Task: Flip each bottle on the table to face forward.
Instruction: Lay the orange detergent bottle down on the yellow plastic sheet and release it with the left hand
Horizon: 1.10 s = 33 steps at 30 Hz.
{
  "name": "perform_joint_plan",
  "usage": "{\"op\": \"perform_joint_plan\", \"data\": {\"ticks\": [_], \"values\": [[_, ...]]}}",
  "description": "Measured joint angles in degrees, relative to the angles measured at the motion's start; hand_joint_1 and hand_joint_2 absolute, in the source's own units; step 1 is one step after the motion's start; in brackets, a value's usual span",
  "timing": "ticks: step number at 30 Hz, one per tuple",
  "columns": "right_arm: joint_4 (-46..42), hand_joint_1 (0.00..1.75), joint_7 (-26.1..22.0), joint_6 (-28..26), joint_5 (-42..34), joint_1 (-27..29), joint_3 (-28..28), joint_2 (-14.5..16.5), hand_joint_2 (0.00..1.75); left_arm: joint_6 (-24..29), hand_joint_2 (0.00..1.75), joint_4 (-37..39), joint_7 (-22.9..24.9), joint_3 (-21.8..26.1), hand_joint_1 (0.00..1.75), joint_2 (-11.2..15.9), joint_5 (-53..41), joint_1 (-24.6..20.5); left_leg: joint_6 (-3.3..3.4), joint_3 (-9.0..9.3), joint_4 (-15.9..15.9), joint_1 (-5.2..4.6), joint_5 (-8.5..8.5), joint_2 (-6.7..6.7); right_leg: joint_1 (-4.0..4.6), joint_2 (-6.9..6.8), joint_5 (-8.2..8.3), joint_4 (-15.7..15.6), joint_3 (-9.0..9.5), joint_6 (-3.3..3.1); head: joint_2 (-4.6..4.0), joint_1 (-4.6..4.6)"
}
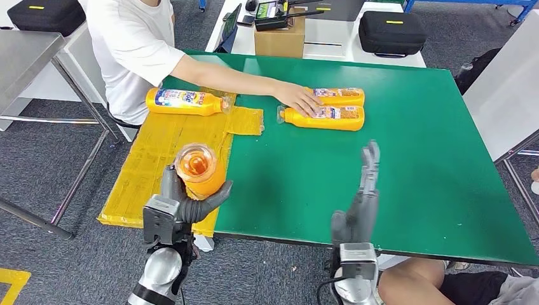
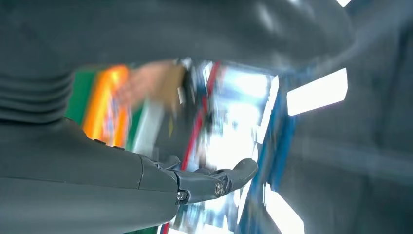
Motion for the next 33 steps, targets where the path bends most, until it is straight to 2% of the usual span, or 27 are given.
{"op": "perform_joint_plan", "data": {"ticks": [2,7,10,16,21,26,33], "values": [[-3.1,0.0,-0.2,-2.4,-1.1,0.7,-1.5,-0.1,0.0,2.0,1.75,0.0,0.2,1.5,1.75,0.2,-4.3,0.2,0.0,0.0,0.0,0.0,0.0,0.02,0.0,0.01,0.0,0.0,0.0,0.0,-0.01,0.01],[-7.5,0.0,-0.2,-3.4,-1.8,1.8,-3.4,-0.2,0.0,2.3,1.75,0.0,0.4,3.4,1.75,0.3,-5.7,0.4,0.01,0.01,0.0,0.0,0.0,0.01,0.0,0.0,0.0,0.0,0.01,0.0,0.0,-0.01],[-9.1,0.0,-0.2,-5.2,-4.0,2.1,-4.7,-0.2,0.0,3.2,1.75,0.3,2.4,4.1,1.75,0.4,-10.5,0.4,0.01,0.02,0.0,0.0,0.0,0.01,0.0,0.0,0.01,0.0,0.01,0.0,-0.01,0.0],[-8.1,0.0,0.1,2.9,-7.5,3.0,-11.8,1.4,0.0,5.2,1.75,5.5,7.5,5.5,1.75,0.8,-29.6,0.3,0.01,0.02,0.0,0.0,-0.01,0.0,0.0,0.0,0.0,0.0,0.02,0.0,0.0,0.0],[-4.9,0.0,0.3,7.6,-7.6,3.9,-14.7,3.0,0.0,4.8,1.75,16.2,12.1,5.6,1.75,2.1,-43.0,-2.7,0.0,0.02,0.0,0.0,-0.01,0.03,0.01,0.01,0.0,0.0,0.0,0.0,0.0,-0.01],[-2.3,0.0,0.8,9.0,-7.6,3.9,-15.7,3.6,0.0,4.7,1.75,25.5,13.2,5.7,1.75,3.6,-47.2,-7.1,-0.01,0.11,0.0,0.01,0.01,0.03,0.0,0.0,0.0,0.0,0.11,0.0,0.0,0.0],[-0.7,0.0,1.2,9.8,-7.4,3.9,-16.3,3.9,0.0,3.3,1.75,30.3,13.8,5.6,1.75,4.2,-48.2,-9.7,-0.01,0.2,0.0,0.0,0.0,0.08,0.01,0.01,0.01,0.0,0.18,0.0,0.0,0.0]]}}
